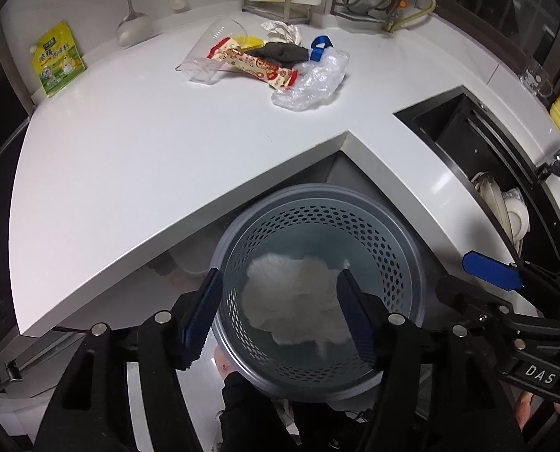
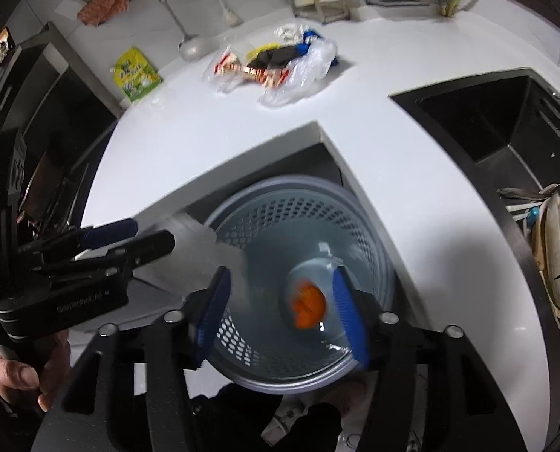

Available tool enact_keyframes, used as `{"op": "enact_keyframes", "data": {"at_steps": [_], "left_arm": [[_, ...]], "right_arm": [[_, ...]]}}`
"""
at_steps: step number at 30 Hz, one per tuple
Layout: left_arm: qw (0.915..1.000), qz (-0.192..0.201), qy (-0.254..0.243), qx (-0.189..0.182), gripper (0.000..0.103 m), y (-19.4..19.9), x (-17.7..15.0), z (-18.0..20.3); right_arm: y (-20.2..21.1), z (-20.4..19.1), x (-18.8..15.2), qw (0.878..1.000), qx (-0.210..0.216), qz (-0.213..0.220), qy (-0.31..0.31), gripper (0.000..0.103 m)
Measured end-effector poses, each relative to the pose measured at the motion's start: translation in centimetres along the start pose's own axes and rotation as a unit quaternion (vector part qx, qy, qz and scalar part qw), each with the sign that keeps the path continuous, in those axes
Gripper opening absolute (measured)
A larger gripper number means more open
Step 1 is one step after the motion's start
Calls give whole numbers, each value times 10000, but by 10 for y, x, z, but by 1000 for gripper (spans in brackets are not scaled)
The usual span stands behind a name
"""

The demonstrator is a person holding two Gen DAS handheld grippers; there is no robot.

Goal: Collect trash
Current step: 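Open both tools to drop the tissue and peel into the wastebasket, then move both tools back toward the trash pile on the counter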

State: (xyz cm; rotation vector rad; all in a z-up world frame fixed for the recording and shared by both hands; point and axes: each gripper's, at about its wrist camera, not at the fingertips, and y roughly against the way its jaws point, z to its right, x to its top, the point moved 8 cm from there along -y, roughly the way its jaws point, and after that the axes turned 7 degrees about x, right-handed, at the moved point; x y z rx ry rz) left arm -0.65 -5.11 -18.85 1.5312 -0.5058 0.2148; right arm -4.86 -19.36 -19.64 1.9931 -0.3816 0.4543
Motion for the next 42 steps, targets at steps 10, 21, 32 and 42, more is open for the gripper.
{"op": "enact_keyframes", "data": {"at_steps": [10,21,32,42], "left_arm": [[9998,68,178,99,70,3,4,-13],[9982,389,381,230,72,20,26,-30],[9956,802,344,353,79,48,54,-37],[9929,1138,274,189,85,71,73,-34]], "right_arm": [[-2,2,3,10000,18,1,-64,56],[4,-6,21,9998,-19,147,140,58],[22,-5,54,9985,-108,450,287,61],[41,-7,84,9965,-221,711,370,65]]}}
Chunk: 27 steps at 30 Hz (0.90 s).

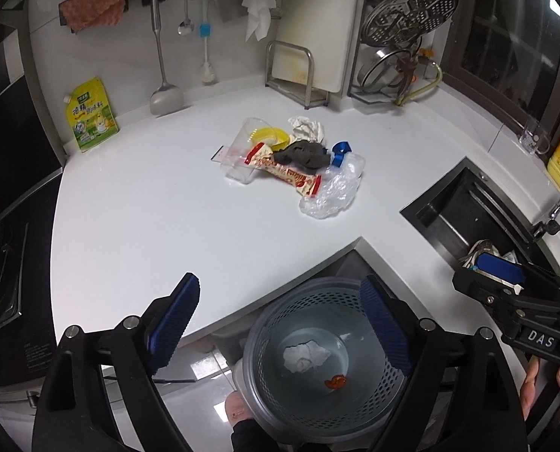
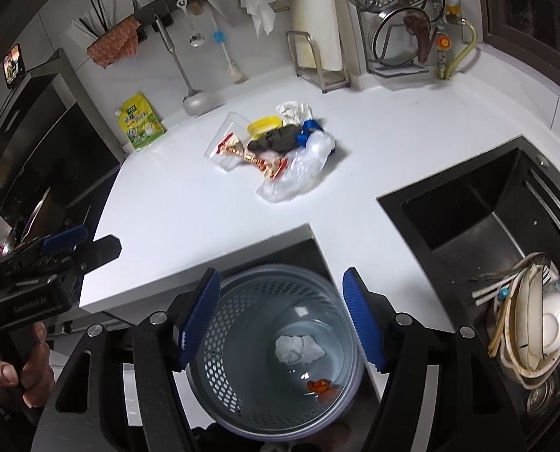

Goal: Collect trash
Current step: 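Move both tools back toward the trash pile on the counter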

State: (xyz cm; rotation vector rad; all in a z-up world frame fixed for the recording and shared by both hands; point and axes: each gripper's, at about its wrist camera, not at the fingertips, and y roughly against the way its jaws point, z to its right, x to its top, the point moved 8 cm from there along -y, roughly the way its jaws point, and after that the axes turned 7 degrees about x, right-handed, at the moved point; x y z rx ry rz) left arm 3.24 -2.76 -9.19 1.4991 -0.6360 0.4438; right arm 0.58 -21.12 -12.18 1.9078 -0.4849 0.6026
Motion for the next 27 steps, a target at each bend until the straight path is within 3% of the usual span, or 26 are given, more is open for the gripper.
{"op": "enact_keyframes", "data": {"at_steps": [12,27], "left_arm": [[9998,145,-131,-38,89,-8,25,-18],[9999,112,-10,91,91,-88,76,-69]], "right_arm": [[-4,11,15,9988,-281,286,-273,68],[-86,10,51,9955,-491,289,-758,68]]}}
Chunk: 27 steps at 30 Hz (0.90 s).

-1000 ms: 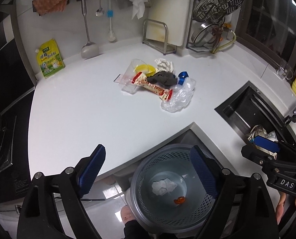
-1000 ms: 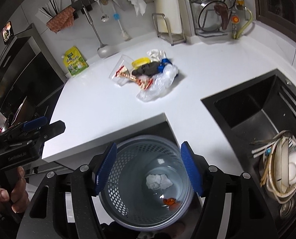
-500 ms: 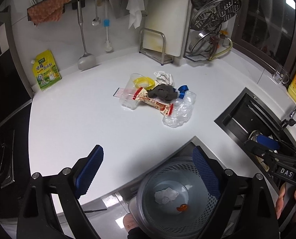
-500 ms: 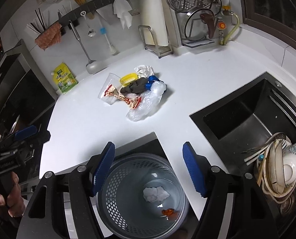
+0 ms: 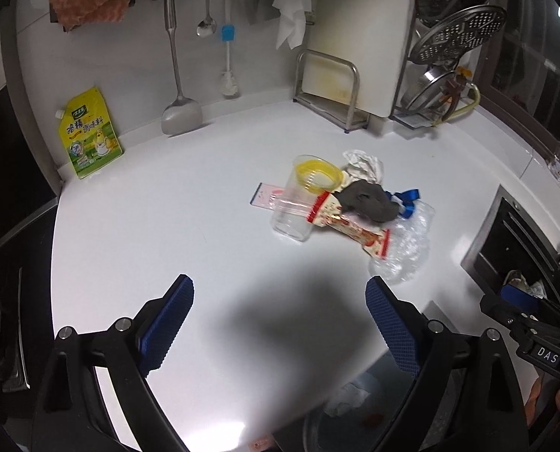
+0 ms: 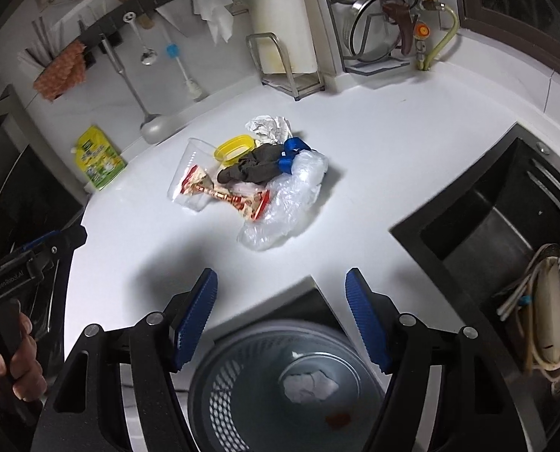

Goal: Collect trash
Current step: 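Move both tools back toward the trash pile on the counter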

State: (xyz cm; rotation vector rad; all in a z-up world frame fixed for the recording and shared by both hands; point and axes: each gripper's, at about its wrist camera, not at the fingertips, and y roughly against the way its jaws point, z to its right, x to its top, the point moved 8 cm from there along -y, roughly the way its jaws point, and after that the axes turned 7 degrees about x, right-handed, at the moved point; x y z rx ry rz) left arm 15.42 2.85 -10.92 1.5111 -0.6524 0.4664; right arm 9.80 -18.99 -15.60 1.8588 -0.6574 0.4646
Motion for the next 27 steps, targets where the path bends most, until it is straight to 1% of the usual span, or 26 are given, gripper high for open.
{"op": "enact_keyframes", "data": {"at_steps": [5,10,13,22,27], "left_arm": [[9999,-34,-70,-76,91,-34,11,-5],[9997,-103,-160,-177,91,-64,17,-3],[9994,-152,-207,-226,91,-78,18,-1],[9979,-205,-491,-380,91,-116,22,7],[9966,-217,-618,-506,91,-131,24,15]], "right_arm": [[-33,2,12,9996,-236,-38,-162,68],[-61,9,17,9983,-421,-95,-386,68],[-74,15,20,9975,-463,-94,-533,68],[-95,21,29,9955,-606,-27,-730,68],[-103,23,32,9944,-668,-11,-824,68]]}}
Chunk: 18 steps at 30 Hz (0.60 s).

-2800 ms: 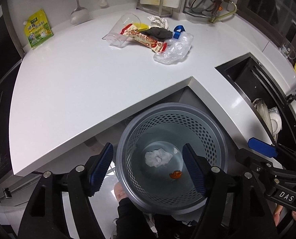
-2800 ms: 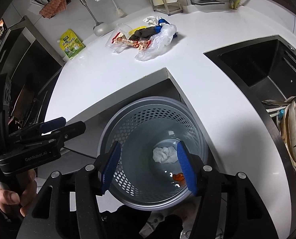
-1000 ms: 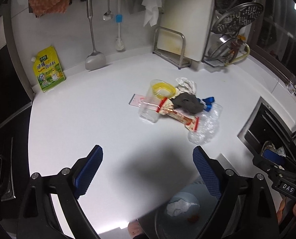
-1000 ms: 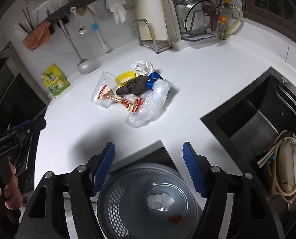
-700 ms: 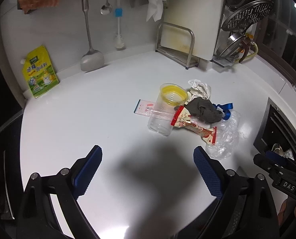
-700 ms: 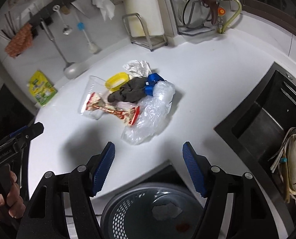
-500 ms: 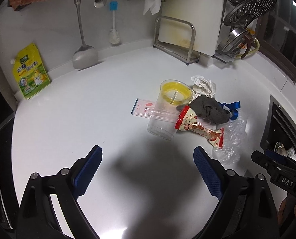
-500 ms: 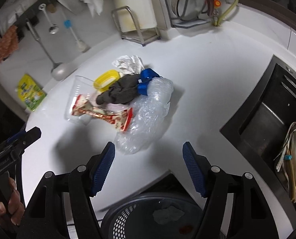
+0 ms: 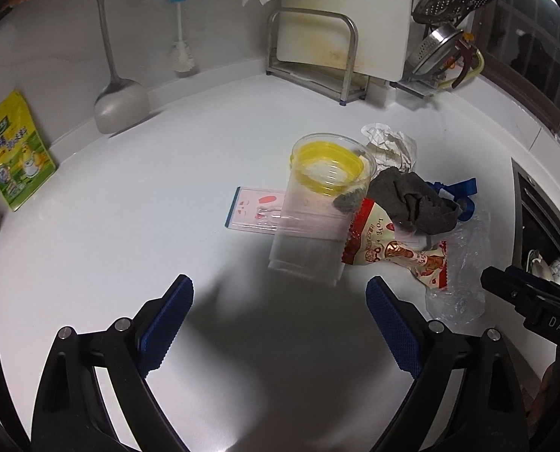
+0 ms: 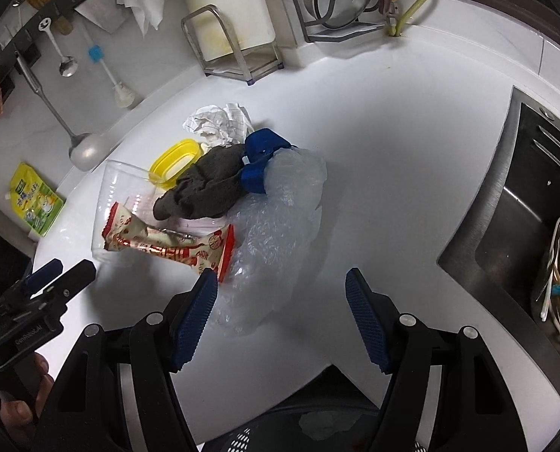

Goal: Collect trash
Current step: 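Move both tools back toward the trash pile on the counter, then grasp the clear plastic cup with the left tool while the right tool grasps the plastic bag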

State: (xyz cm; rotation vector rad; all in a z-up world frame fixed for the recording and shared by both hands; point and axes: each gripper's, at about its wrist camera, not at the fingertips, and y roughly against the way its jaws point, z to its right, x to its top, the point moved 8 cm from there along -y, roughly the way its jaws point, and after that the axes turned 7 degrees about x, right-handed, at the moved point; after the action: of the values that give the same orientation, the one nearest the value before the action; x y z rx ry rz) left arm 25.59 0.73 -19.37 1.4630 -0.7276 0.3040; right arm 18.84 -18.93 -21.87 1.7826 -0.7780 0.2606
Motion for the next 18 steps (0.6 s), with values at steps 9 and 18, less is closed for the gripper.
{"op": "enact_keyframes", "data": {"at_steps": [9,18], "left_arm": [[9995,-83,-280,-114,91,-25,1,13],[9991,-77,-375,-164,91,-41,12,15]], "right_arm": [[-11,4,3,9999,-64,52,-144,68],[-23,7,8,9996,-85,44,-269,68]]}}
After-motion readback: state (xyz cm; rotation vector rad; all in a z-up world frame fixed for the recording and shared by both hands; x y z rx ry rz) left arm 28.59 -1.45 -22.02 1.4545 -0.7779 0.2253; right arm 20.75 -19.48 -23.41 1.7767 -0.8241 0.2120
